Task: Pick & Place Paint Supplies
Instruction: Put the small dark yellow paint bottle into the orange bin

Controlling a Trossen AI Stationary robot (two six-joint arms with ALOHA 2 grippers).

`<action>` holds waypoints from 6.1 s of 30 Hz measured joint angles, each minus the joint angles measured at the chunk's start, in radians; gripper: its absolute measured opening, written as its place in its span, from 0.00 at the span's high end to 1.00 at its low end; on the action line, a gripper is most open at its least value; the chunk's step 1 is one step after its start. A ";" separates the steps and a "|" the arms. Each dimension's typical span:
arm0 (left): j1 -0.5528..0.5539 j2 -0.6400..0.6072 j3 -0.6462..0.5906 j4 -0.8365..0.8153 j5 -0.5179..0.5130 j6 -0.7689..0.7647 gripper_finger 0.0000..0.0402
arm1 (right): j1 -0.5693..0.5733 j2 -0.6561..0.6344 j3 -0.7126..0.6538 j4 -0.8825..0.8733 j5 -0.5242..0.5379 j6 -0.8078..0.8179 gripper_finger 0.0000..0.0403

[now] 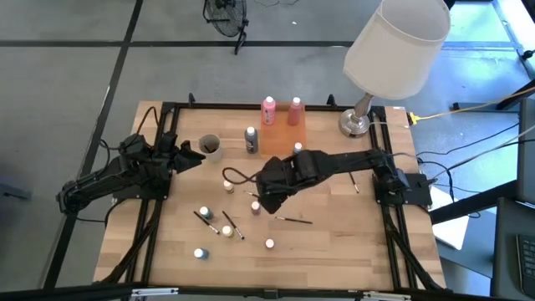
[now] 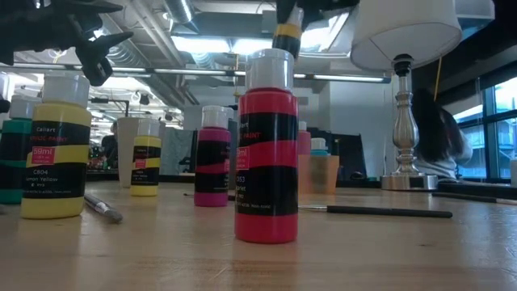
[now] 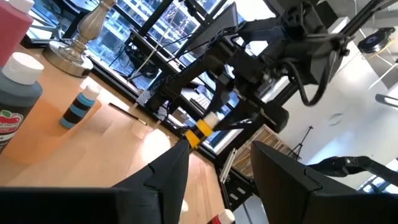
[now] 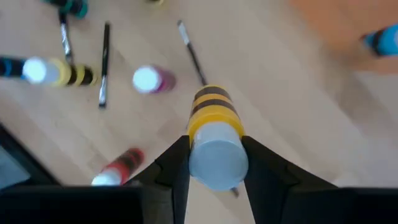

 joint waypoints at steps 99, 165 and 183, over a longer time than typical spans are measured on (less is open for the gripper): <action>0.000 0.000 0.000 0.000 -0.052 -0.078 0.58 | -0.456 0.084 -0.261 0.153 -0.102 -0.695 0.70; 0.000 0.000 0.000 0.000 -0.052 -0.007 0.58 | -0.456 0.082 -0.386 0.212 -0.180 -0.748 0.66; 0.000 0.000 0.000 0.000 -0.053 0.020 0.58 | -0.418 0.084 -0.362 0.185 -0.122 -0.726 0.34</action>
